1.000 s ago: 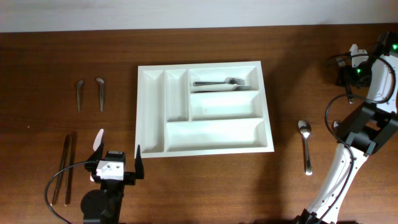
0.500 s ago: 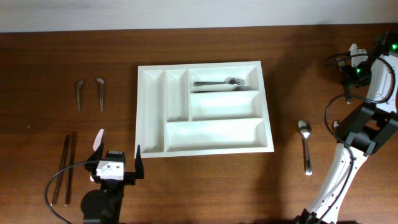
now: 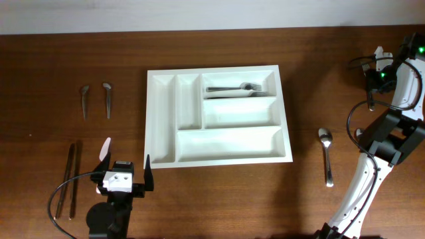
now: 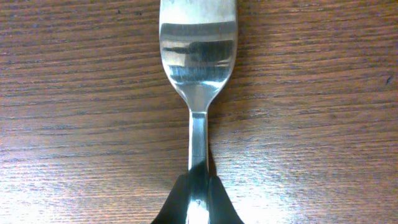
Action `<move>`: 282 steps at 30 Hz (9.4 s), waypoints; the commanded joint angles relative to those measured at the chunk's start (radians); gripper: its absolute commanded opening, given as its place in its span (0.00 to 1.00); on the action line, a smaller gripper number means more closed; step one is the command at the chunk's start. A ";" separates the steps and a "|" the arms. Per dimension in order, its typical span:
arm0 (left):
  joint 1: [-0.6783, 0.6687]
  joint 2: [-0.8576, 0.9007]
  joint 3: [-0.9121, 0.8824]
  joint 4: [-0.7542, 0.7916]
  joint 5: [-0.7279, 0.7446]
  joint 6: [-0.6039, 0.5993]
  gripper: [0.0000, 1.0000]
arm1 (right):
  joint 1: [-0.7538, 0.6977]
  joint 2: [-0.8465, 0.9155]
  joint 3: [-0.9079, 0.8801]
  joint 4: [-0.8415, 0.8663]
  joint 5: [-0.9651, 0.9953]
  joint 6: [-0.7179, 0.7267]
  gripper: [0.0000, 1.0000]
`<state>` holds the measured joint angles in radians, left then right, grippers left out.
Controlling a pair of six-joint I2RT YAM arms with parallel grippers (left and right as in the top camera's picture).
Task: Pack container
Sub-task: 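Lower the right gripper onto the rightmost fork handle and close, then lift the fork with the right gripper and carry it over the tray, then lower the fork into the top compartment and open the right gripper, then move the right gripper back over the silver spoons right of the tray, then align the right gripper above the left silver spoon's handle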
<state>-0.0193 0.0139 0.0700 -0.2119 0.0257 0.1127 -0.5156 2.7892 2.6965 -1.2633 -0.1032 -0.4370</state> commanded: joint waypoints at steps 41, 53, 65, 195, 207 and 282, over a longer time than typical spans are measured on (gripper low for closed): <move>0.005 -0.008 -0.007 0.003 0.004 0.016 0.99 | 0.422 -0.078 0.446 -0.358 -0.255 0.715 0.04; 0.005 -0.008 -0.007 0.004 0.004 0.016 0.99 | 0.619 -0.078 0.446 -0.337 -0.255 1.452 0.04; 0.005 -0.008 -0.007 0.004 0.004 0.016 0.99 | 0.806 -0.066 0.435 -0.334 -0.011 2.133 0.04; 0.005 -0.008 -0.007 0.003 0.004 0.016 0.99 | 0.285 -0.870 -1.407 0.061 0.136 0.255 0.99; 0.005 -0.008 -0.007 0.003 0.004 0.016 0.99 | 0.285 -0.870 -1.460 0.248 0.140 0.254 1.00; 0.005 -0.008 -0.007 0.004 0.004 0.016 0.99 | 0.216 -1.236 -1.639 0.392 0.147 0.281 0.99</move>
<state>-0.0193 0.0139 0.0700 -0.2119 0.0257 0.1127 -0.3141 1.6119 1.1019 -0.8879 0.0475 -0.1642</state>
